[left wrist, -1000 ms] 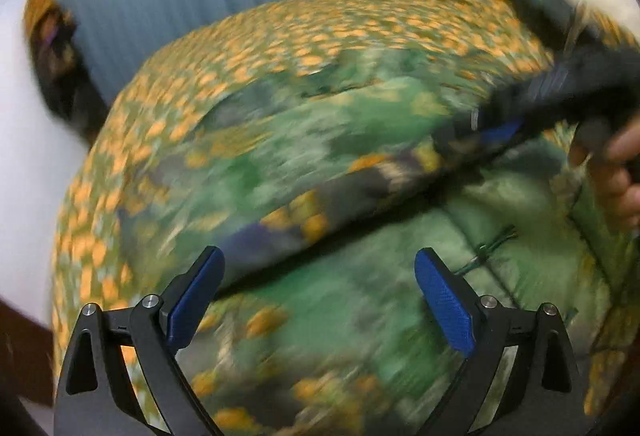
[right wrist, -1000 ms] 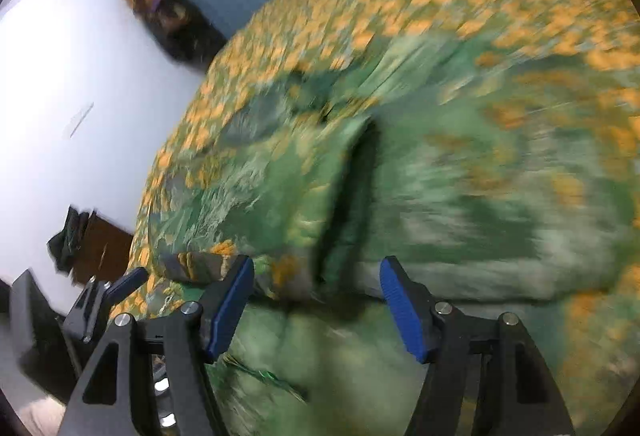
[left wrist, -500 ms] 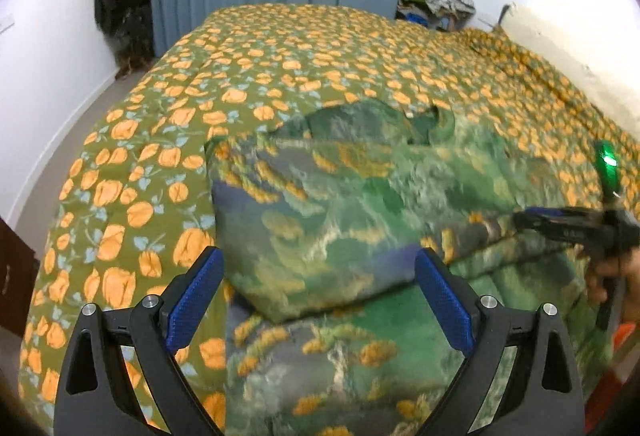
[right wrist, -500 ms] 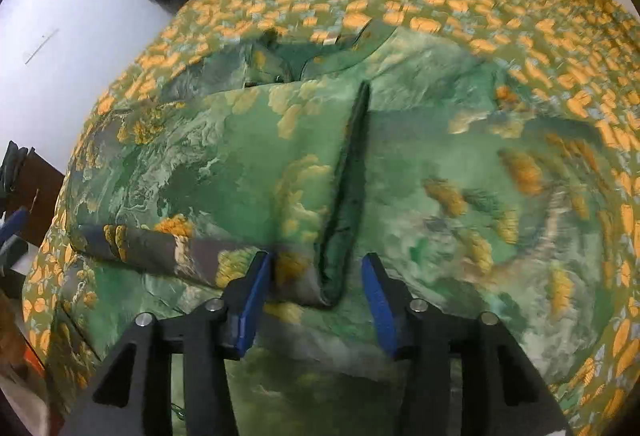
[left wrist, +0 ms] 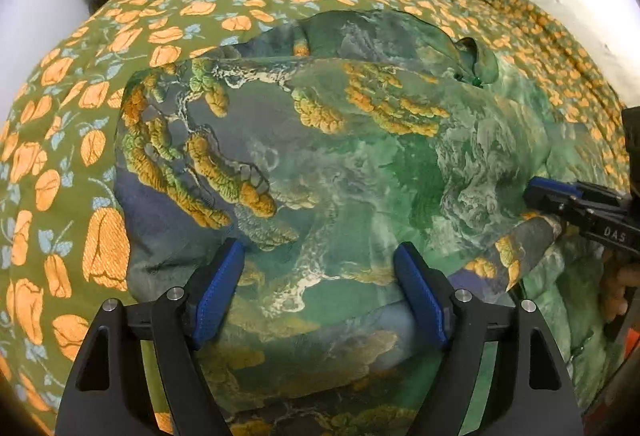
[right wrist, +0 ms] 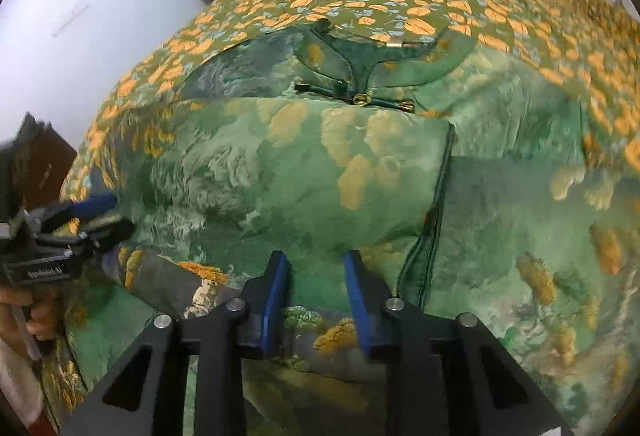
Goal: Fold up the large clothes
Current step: 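Grasp the jacket side edge with the right tool and fold it inward while the left tool smooths the front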
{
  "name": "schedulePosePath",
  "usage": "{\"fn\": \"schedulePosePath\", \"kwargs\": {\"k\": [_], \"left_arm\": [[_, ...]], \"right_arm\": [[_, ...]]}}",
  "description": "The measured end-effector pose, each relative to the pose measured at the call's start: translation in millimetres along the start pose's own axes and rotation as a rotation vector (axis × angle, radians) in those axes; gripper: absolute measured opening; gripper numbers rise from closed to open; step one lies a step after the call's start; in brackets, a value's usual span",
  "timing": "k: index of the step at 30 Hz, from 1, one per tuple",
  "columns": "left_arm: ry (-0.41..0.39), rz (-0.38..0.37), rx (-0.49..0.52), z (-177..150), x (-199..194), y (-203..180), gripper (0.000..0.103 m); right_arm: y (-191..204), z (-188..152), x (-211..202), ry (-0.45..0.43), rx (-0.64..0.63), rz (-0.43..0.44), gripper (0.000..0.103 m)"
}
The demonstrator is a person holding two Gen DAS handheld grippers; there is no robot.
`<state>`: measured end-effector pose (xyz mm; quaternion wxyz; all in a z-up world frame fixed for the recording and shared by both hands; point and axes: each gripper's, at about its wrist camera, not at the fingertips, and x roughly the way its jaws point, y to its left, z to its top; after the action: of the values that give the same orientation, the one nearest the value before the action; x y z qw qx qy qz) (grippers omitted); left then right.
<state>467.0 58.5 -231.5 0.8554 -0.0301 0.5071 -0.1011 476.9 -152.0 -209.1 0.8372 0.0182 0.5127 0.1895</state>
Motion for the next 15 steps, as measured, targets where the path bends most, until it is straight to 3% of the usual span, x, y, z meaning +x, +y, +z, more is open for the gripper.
{"fn": "schedulePosePath", "kwargs": {"k": [3,6,11,15], "left_arm": [[0.027,0.007,0.000,10,-9,-4,0.080],[0.016,-0.048,-0.013,36,-18,-1,0.085],[0.081,-0.029,-0.080,77,33,26,0.085],[-0.004,-0.049,-0.188,97,38,40,0.088]], "right_arm": [[3,1,0,0.003,-0.023,-0.007,0.028],[2,1,-4,-0.002,-0.034,-0.008,0.028],[-2,2,-6,-0.017,-0.025,0.000,0.028],[-4,0,-5,-0.024,-0.020,0.007,0.028]]}}
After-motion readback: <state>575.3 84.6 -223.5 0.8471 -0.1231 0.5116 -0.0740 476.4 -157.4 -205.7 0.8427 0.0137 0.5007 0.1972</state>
